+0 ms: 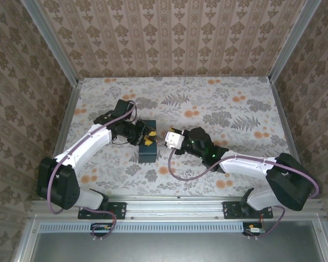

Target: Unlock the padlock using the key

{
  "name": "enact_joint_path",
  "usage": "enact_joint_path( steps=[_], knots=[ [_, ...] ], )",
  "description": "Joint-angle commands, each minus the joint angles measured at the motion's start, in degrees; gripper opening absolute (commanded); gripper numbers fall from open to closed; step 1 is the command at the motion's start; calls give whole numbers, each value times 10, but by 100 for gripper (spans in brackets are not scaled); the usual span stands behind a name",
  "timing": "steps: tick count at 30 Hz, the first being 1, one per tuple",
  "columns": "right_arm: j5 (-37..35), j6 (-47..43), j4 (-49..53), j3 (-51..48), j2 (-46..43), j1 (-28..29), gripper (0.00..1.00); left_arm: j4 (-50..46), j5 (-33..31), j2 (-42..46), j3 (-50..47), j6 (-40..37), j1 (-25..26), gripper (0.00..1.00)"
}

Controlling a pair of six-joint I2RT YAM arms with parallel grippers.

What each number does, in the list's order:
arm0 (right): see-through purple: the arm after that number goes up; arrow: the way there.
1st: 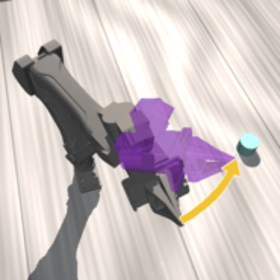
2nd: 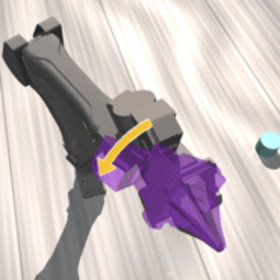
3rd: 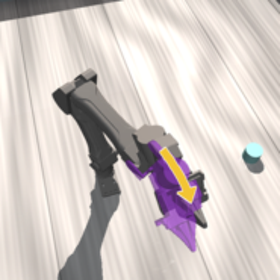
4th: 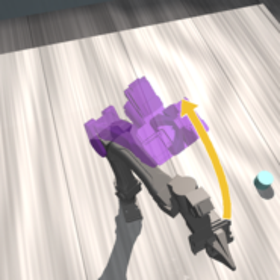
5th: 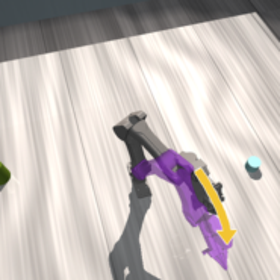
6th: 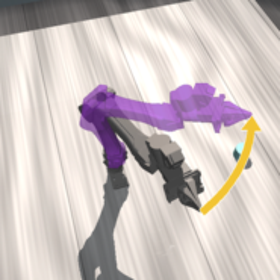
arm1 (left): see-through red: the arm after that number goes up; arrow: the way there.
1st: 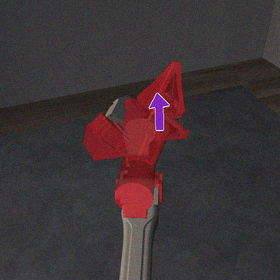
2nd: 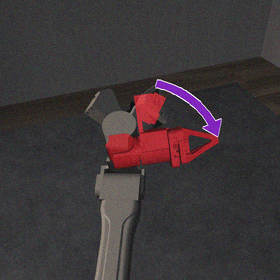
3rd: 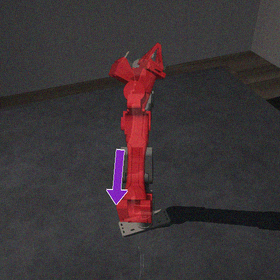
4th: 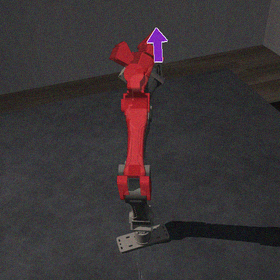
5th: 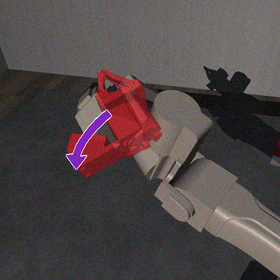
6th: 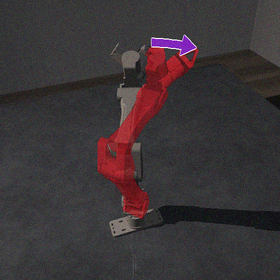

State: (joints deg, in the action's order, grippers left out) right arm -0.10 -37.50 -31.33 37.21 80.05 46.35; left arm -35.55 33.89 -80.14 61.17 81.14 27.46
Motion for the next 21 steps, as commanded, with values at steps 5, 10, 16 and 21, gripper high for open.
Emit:
enact_joint_path(
  steps=[5, 10, 16, 21],
  knots=[
    [-30, -11, -53, 8, 25, 35, 33, 9, 20, 4, 10, -5, -7, 0],
    [-16, -6, -33, 2, 17, 37, 31, 23, 18, 11, -2, 6, -8, 0],
    [-6, 1, -20, 0, 15, 40, 30, 20, 17, 12, -6, 7, -7, 0],
    [-2, -2, -16, 10, 27, 44, 30, 22, 17, 14, -10, 10, -8, 0]
  ],
)
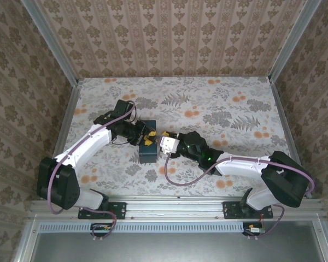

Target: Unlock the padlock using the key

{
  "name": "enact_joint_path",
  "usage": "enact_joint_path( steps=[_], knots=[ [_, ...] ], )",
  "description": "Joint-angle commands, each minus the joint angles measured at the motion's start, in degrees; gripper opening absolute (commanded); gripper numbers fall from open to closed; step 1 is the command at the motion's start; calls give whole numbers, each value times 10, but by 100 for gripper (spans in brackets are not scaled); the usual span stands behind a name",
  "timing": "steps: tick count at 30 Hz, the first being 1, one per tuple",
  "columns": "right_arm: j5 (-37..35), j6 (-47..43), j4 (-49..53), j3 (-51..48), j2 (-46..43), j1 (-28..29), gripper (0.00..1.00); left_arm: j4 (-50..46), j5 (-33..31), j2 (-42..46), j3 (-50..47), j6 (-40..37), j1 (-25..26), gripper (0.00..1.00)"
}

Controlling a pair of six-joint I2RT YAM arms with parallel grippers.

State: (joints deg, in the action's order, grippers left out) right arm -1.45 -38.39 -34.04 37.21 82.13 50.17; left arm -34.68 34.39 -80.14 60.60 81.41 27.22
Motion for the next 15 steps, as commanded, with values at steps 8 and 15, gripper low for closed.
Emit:
enact_joint_path(
  steps=[8, 15],
  knots=[
    [17, 3, 13, 24, 22, 11, 30, 13, 12, 16, -3, 8, -5, 0],
    [16, -1, 1, 30, 31, 14, 29, 11, 11, 19, -1, 8, -3, 0]
  ],
)
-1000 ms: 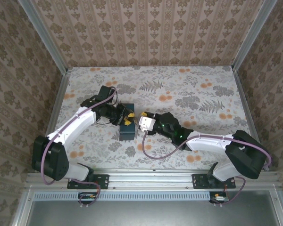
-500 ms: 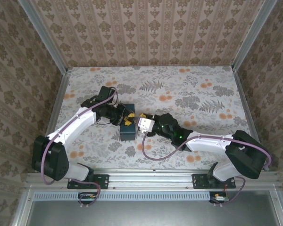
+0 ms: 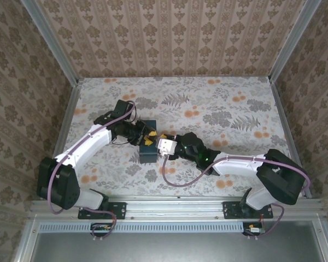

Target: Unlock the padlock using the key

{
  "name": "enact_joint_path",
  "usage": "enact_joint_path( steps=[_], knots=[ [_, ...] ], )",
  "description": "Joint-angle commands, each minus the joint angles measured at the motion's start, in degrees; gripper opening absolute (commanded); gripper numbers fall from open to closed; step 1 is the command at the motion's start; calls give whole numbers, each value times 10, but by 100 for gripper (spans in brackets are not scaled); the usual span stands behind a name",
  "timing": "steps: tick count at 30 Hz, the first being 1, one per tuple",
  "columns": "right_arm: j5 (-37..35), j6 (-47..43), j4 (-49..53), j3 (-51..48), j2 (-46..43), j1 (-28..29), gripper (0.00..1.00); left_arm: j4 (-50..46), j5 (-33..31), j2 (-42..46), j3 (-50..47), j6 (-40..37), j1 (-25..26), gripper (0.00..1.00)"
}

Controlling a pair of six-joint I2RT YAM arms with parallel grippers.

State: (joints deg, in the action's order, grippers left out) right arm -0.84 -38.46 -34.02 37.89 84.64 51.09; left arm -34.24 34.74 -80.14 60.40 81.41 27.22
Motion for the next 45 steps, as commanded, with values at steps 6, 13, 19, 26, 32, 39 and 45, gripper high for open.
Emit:
enact_joint_path(
  steps=[6, 13, 19, 26, 32, 39, 45],
  knots=[
    [-1, -12, 2, 37, 15, 12, 26, 9, 8, 18, 0, 11, -1, 0],
    [-1, -21, 16, 36, 16, 12, 23, 16, 9, 20, -5, 15, 0, 0],
    [-11, -53, 24, 13, 6, 12, 25, 17, 11, 22, -5, 16, -1, 0],
    [-12, -77, 32, 14, 12, 12, 27, 18, 11, 23, -4, 17, -1, 0],
    [-17, -100, 30, 23, 27, 16, 25, 23, 14, 24, -6, 20, -1, 0],
    [-30, -116, 33, 29, 33, 19, 19, 29, 16, 24, -8, 24, -1, 0],
    [-32, -98, 67, 46, 27, 23, 14, 29, 16, 24, -10, 23, 1, 0]
  ],
)
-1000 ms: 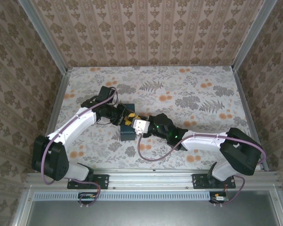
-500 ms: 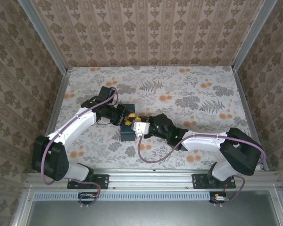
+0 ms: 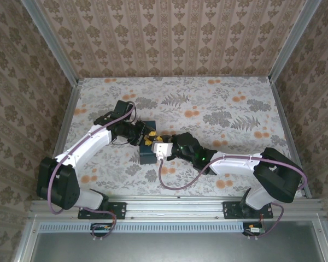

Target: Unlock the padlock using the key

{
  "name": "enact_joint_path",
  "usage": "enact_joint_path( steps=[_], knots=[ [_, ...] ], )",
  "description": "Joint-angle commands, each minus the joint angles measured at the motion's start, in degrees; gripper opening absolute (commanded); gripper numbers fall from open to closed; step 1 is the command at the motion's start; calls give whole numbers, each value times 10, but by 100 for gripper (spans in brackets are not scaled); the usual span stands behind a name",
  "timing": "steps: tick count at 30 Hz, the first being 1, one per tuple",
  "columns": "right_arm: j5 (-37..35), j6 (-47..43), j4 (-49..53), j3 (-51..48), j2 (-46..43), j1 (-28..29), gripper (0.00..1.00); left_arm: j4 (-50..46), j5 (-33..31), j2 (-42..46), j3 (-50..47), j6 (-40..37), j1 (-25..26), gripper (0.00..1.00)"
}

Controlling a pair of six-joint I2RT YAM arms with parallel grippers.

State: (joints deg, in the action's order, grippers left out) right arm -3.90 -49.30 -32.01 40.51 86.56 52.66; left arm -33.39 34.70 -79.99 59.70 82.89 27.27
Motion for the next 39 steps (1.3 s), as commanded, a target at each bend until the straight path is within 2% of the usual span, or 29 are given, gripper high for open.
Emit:
enact_joint_path(
  steps=[1, 7, 11, 21, 26, 29, 34, 39],
  knots=[
    [0, 20, 59, 27, 7, 7, 12, 22, 16, 24, -3, 10, 1, 0],
    [39, 126, 96, 49, 2, 2, 9, 30, 17, 25, -6, 14, 4, 0],
    [37, 197, 90, 50, 6, -1, 10, 33, 17, 27, -9, 15, 3, 0],
    [-6, 495, -2, 31, 9, 0, 8, 66, 15, 33, -19, 38, 11, 0],
    [-27, 597, -43, 10, 1, 0, 8, 67, 15, 34, -20, 39, 11, 0],
    [-24, 599, -42, 3, -11, 0, 9, 66, 14, 35, -23, 37, 10, 0],
    [-19, 563, 17, -3, -50, -22, 16, 63, 12, 40, -30, 32, 2, 0],
    [38, 517, 66, 7, -62, -50, 11, 64, 15, 37, -26, 29, 2, 0]
  ],
)
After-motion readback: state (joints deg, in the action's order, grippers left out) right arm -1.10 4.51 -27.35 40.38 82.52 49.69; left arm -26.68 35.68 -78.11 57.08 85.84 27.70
